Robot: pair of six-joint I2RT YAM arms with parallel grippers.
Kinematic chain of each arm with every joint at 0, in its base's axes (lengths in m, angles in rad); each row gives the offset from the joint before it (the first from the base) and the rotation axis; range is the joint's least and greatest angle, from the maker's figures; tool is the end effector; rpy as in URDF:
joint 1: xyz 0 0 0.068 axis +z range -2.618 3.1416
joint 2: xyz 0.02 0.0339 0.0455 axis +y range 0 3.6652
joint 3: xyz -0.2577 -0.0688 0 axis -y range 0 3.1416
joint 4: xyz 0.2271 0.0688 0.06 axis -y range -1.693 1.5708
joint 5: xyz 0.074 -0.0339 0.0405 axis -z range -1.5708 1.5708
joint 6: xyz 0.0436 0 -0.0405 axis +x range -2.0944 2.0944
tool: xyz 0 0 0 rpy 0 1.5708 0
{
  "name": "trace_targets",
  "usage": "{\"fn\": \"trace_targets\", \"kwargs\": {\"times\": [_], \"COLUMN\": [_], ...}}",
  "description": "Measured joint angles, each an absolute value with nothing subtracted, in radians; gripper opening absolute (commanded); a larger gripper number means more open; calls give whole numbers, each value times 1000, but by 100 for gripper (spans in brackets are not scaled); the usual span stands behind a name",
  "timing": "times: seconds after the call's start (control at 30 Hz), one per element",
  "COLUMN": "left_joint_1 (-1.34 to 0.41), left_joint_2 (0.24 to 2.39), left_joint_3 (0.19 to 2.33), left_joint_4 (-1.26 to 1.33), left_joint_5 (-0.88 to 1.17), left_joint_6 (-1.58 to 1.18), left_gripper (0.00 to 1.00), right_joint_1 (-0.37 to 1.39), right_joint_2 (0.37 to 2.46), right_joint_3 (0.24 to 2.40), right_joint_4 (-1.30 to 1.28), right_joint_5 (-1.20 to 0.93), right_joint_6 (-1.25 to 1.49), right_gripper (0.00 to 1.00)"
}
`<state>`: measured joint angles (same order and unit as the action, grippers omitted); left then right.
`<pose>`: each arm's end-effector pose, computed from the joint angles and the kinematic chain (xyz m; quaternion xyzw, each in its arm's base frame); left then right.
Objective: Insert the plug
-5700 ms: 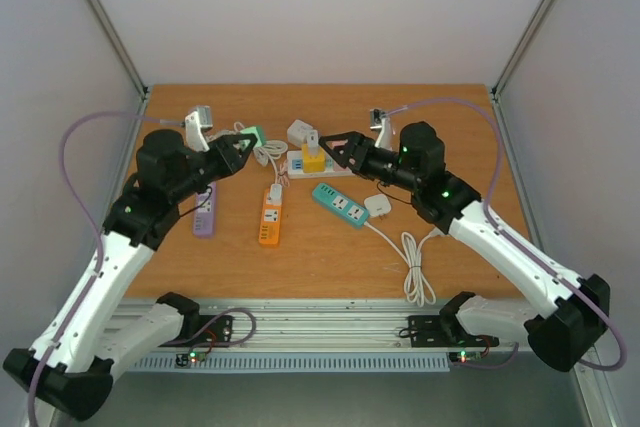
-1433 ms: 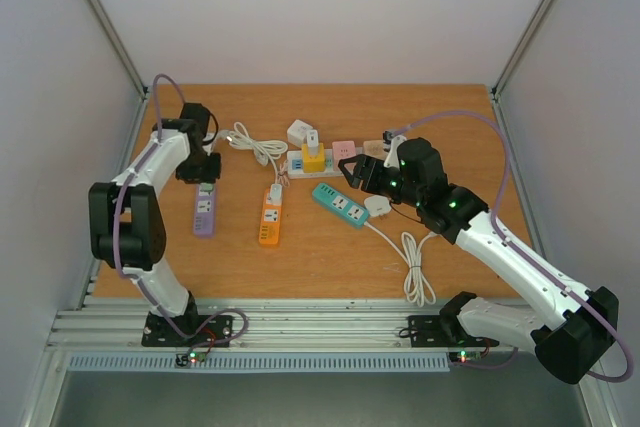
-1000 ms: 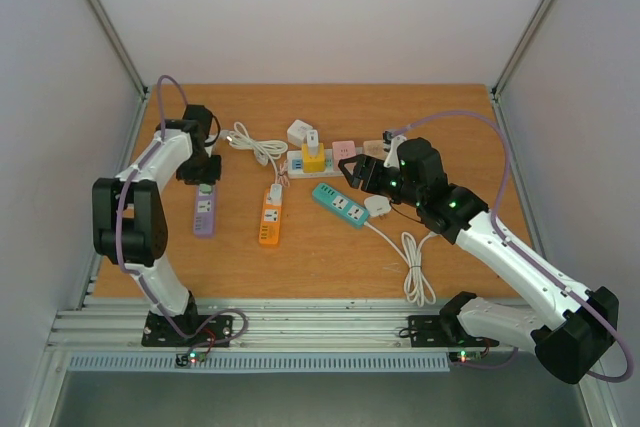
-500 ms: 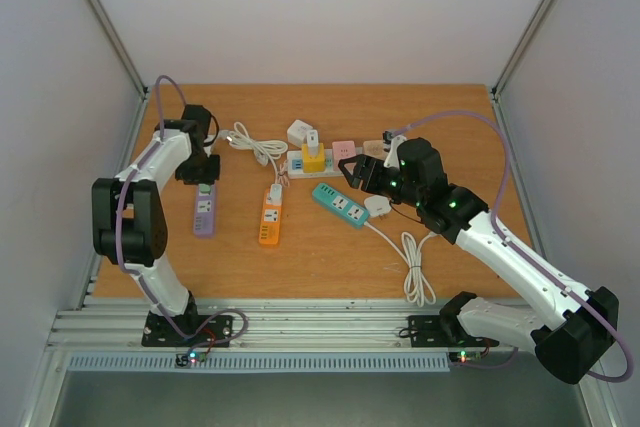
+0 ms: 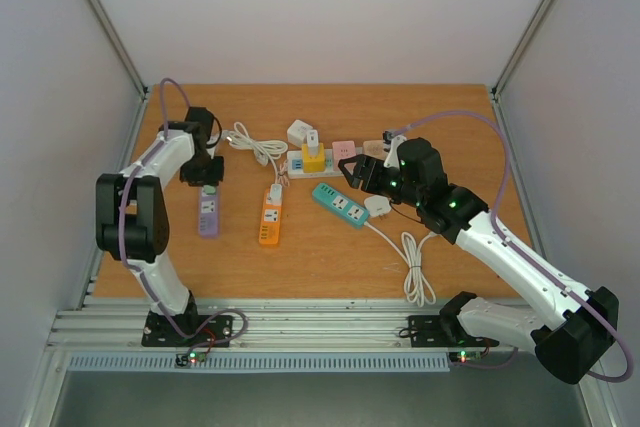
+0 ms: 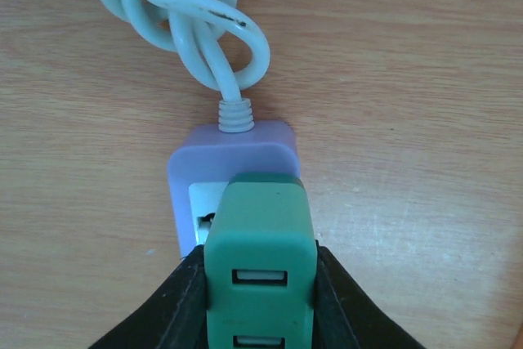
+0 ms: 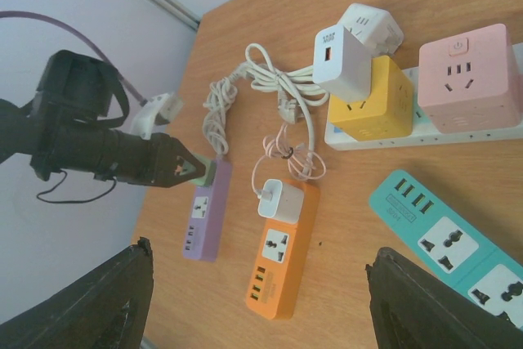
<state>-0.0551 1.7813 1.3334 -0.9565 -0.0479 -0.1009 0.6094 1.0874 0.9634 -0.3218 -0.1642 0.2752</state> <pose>0.3236 -0.0158 0.2053 -0.0248 0.9959 0.0173 0.0847 0.1916 0.1424 0.3227 -0.1833 0.8241 0.2902 0.4507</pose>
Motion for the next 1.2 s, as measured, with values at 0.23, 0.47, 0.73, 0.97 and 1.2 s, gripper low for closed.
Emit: {"fn": "trace_targets", "kwargs": {"times": [0.23, 0.47, 0.73, 0.97, 1.2], "left_joint_1": [-68, -79, -103, -102, -102], "left_joint_2": [1804, 1807, 1802, 1795, 1786], "left_joint_3": [1328, 1326, 1299, 1264, 1280], "left_joint_4": [-952, -951, -927, -892, -896], "left_joint_5": [-74, -83, -127, -118, -118], "left_joint_6": [-105, -137, -212, -266, -293], "left_gripper": [21, 23, 22, 22, 48], "right_joint_1": [609, 609, 609, 609, 609], "right_joint_2": [1087, 1087, 1089, 1110, 1111], "right_joint_3": [963, 963, 962, 962, 964], "right_joint_4": [-321, -321, -321, -323, -343], "right_joint_5": [-164, -164, -164, -165, -157], "right_joint_6": [275, 275, 276, 289, 290], "right_gripper": [73, 73, 73, 73, 73]}}
